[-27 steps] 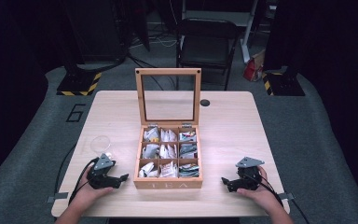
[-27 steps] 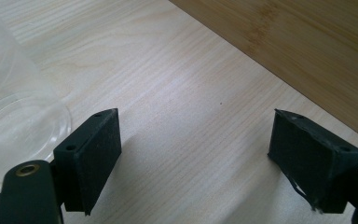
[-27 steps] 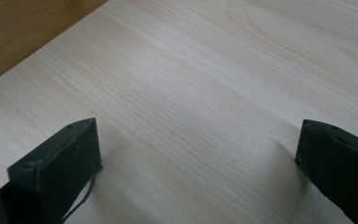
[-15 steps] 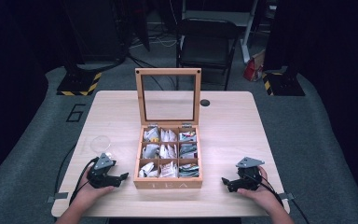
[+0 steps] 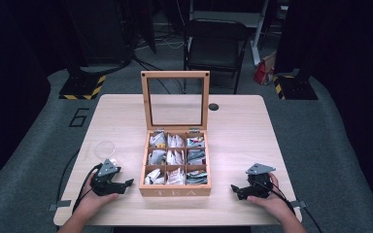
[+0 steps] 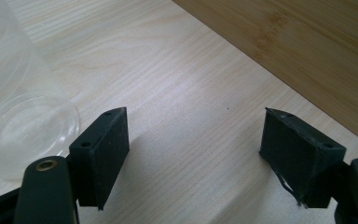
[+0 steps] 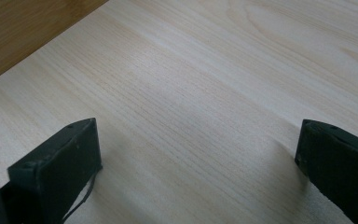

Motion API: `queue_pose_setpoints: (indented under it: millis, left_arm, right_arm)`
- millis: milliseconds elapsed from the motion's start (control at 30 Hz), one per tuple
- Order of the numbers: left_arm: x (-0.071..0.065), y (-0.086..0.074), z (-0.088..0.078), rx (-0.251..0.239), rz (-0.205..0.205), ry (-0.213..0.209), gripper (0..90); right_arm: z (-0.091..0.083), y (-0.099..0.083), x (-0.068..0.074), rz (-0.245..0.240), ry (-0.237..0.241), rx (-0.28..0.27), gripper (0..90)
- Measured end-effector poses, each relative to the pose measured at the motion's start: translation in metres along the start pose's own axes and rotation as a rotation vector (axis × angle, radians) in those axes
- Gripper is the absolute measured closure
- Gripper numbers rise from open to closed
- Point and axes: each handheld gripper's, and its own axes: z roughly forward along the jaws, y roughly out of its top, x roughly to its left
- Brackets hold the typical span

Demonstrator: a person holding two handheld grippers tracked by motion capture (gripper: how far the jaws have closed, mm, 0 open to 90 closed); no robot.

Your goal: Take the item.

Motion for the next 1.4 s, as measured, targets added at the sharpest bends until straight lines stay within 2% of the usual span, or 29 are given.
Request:
queue_pose_setpoints:
  millis: [133,233,300,367,433,467,533,567,600,633,767,1000,1033,1233,1400]
  left_arm:
    - [0.000,0.000,-0.001,0.005,-0.007,0.005,24.2]
    - [0.002,0.001,-0.004,-0.001,-0.055,-0.016,36.0]
    - [0.003,0.001,-0.004,-0.004,-0.056,-0.016,35.7]
    - [0.000,0.003,-0.008,-0.013,-0.081,-0.020,35.9]
    - [-0.001,0.006,-0.011,-0.027,-0.085,-0.027,36.3]
    - [-0.001,0.008,-0.014,-0.029,-0.065,-0.033,38.0]
    - [-0.008,0.013,-0.019,-0.046,-0.096,-0.054,38.8]
    - [-0.008,0.013,-0.019,-0.046,-0.096,-0.054,39.1]
    - [-0.008,0.017,-0.022,-0.066,-0.106,-0.065,39.2]
    - [-0.008,0.019,-0.024,-0.073,-0.136,-0.080,39.6]
    - [-0.007,0.025,-0.028,-0.073,-0.159,-0.084,42.6]
    - [-0.006,0.036,-0.033,-0.075,-0.140,-0.075,44.9]
    - [-0.004,0.041,-0.034,-0.084,-0.143,-0.063,44.8]
    - [0.002,0.055,-0.039,-0.119,-0.175,-0.063,45.5]
    - [0.005,0.065,-0.039,-0.124,-0.169,-0.054,46.1]
  right_arm:
    - [0.000,0.000,0.000,0.000,0.000,0.000,0.0]
    - [0.000,0.000,0.000,0.000,0.000,0.000,0.0]
    - [0.000,0.000,0.000,0.000,0.000,0.000,0.0]
    - [0.000,0.000,0.000,0.000,0.000,0.000,0.0]
    - [0.000,0.000,0.000,0.000,0.000,0.000,0.0]
    - [0.000,0.000,0.000,0.000,0.000,0.000,0.0]
    - [0.000,0.000,0.000,0.000,0.000,0.000,0.0]
    - [0.000,0.000,0.000,0.000,0.000,0.000,0.0]
    - [0.000,0.000,0.000,0.000,0.000,0.000,0.0]
    - [0.000,0.000,0.000,0.000,0.000,0.000,0.0]
    - [0.000,0.000,0.000,0.000,0.000,0.000,0.0]
    - [0.000,0.000,0.000,-0.001,-0.001,0.000,0.0]
    - [0.000,0.000,0.000,-0.001,-0.001,0.000,0.0]
    - [0.000,0.000,0.000,0.000,-0.003,0.000,0.0]
    - [0.000,0.000,0.000,0.000,-0.002,-0.001,0.0]
